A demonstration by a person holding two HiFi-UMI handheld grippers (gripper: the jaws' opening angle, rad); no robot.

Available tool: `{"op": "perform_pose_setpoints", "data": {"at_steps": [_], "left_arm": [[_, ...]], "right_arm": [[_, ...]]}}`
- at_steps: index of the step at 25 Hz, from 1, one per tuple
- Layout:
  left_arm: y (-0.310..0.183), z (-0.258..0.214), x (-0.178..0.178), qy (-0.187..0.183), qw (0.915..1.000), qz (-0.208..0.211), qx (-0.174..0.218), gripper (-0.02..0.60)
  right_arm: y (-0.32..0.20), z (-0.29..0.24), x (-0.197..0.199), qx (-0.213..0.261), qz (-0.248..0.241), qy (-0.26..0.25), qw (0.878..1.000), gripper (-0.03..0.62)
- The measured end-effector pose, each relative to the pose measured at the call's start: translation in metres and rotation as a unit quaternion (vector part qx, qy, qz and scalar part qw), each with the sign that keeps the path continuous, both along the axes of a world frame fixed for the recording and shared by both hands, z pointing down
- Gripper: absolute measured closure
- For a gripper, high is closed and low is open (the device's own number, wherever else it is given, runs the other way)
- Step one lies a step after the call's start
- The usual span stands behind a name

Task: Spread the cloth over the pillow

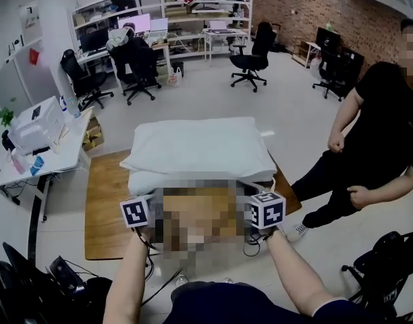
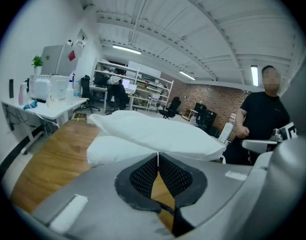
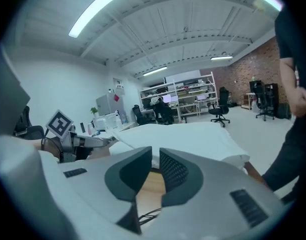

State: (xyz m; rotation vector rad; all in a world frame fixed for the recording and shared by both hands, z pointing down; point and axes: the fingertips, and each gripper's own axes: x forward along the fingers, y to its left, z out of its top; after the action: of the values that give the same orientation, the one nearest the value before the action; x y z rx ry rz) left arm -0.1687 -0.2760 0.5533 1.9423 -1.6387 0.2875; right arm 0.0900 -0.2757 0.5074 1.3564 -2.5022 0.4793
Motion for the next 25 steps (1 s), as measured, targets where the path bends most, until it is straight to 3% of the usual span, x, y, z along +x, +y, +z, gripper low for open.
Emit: {"op": "perform_pose_setpoints", "data": {"at_steps": [6,12,18,25], "left_arm": [[-0.012,0.023,-0.05,-0.004,0.9988,-0.046,-0.018,0.561],[-0.039,0.031,-0.101,-0.035,0.9962,-0.08,-0.001,0.547],[-0.07,0.037,-0.11,-0.042,0.9969,-0.066,0.0,0.487],[-0.095,0.047,-0.112,-0.069,0.9968,-0.039,0.009,0.483]], "right_arm": [[0.006,0.005,-0.069,-0.015,-0.038,-0.014,0.999,0.554],[0.003,0.017,-0.119,-0.032,-0.048,-0.02,0.998,0.554],[-0.005,0.024,-0.15,-0.044,-0.051,-0.015,0.998,0.554],[-0.008,0.027,-0.163,-0.044,-0.037,-0.02,0.998,0.554]]}}
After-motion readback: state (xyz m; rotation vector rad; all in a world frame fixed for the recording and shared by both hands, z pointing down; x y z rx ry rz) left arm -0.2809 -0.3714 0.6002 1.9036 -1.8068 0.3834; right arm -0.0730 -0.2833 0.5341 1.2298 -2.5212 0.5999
